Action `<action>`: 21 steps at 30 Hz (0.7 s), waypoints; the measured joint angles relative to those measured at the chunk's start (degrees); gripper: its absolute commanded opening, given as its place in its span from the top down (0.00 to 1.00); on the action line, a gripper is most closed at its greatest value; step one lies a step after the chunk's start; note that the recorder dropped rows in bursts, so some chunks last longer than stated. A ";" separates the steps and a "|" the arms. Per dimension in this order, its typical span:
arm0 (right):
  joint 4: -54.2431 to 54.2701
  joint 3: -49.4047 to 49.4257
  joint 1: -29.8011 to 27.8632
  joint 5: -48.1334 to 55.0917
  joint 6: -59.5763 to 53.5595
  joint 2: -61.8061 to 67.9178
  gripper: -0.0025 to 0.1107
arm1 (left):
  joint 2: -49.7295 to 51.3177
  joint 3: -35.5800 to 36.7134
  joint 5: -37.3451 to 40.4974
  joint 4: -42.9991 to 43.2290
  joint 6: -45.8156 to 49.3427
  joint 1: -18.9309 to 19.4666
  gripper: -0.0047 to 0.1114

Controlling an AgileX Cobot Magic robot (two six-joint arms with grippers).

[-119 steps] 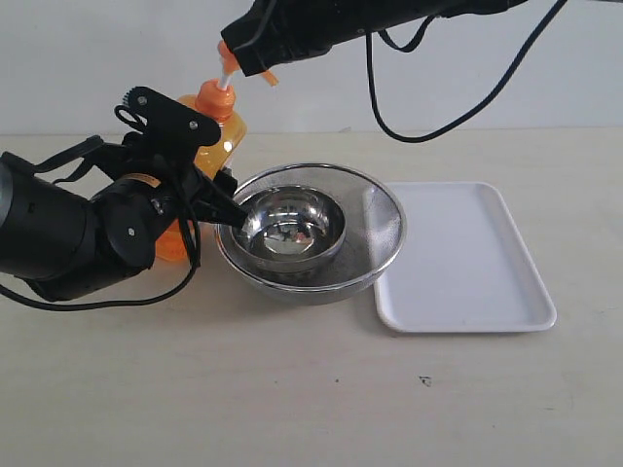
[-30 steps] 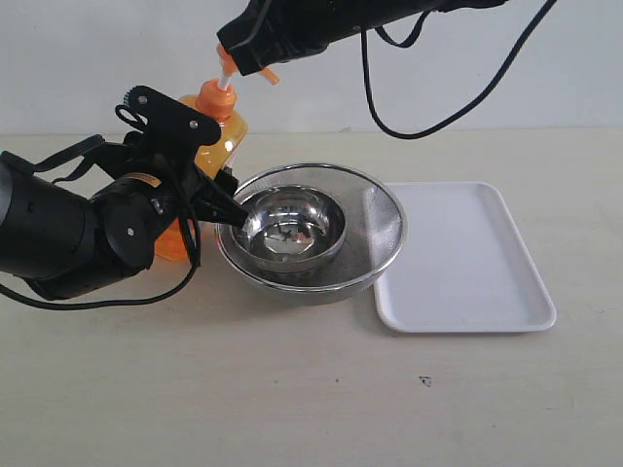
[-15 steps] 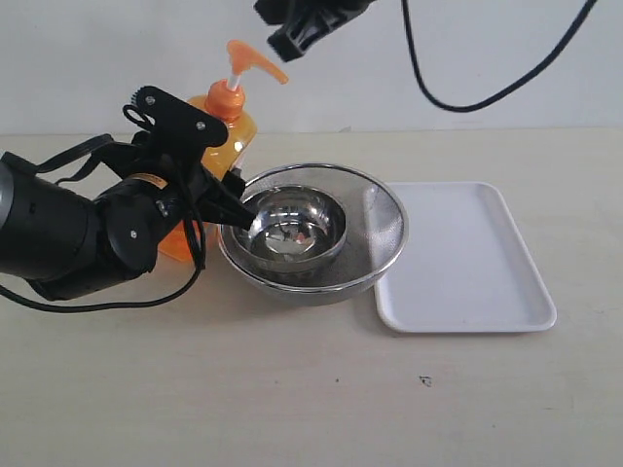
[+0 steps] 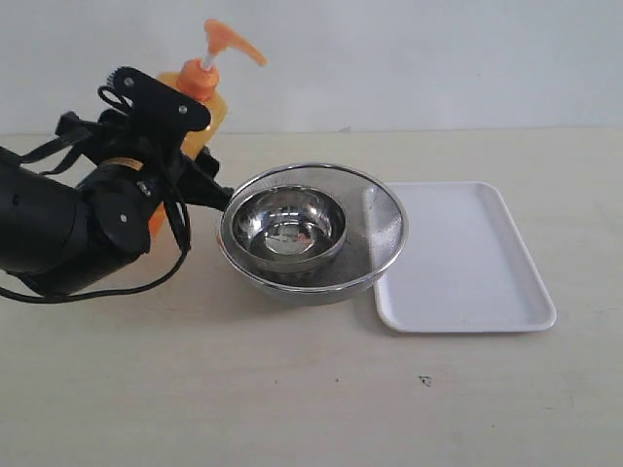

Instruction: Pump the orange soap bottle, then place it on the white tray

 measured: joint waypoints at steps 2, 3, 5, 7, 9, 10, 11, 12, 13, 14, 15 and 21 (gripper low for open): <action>0.00 2.69 -2.33 0.00 0.35 -1.32 0.98 | -4.84 0.00 -0.44 -0.25 2.17 0.00 0.92; 0.00 4.56 -2.83 -0.27 0.45 -1.97 0.98 | -8.19 0.00 0.62 -0.25 2.59 0.00 0.92; -0.13 8.52 -3.38 -1.70 0.67 -3.03 0.98 | -14.26 -0.72 5.96 0.14 2.81 0.00 0.92; 0.80 13.65 -3.46 -5.47 0.87 -4.34 0.98 | -19.52 -3.43 14.77 2.92 1.54 -0.27 0.92; 2.40 18.35 -3.59 -9.69 1.02 -6.13 0.98 | -21.29 -6.52 20.70 3.71 0.18 -1.76 0.92; 3.32 20.15 -3.59 -11.56 1.14 -7.18 0.98 | -21.28 -8.33 22.55 3.96 -0.09 -2.87 0.92; 4.41 22.90 -3.59 -13.52 1.43 -9.48 0.98 | -20.93 -10.55 24.09 4.16 -0.22 -4.93 0.92; 4.81 24.66 -3.59 -15.21 1.88 -11.43 0.98 | -20.07 -12.38 24.75 4.21 -0.32 -7.06 0.92; 4.97 25.84 -3.59 -16.48 2.29 -12.96 0.98 | -19.28 -13.58 24.86 4.35 -0.32 -8.49 0.92; 4.97 27.00 -3.59 -17.58 3.32 -14.26 0.98 | -18.49 -14.57 24.86 4.45 -0.48 -9.90 0.92; 4.82 28.13 -3.59 -19.12 4.51 -16.35 0.98 | -17.33 -15.78 24.86 4.59 -0.82 -11.33 0.92; -2.37 33.91 -3.59 -28.23 16.73 -27.73 0.98 | -8.78 -22.53 24.86 4.95 -6.06 -17.86 0.92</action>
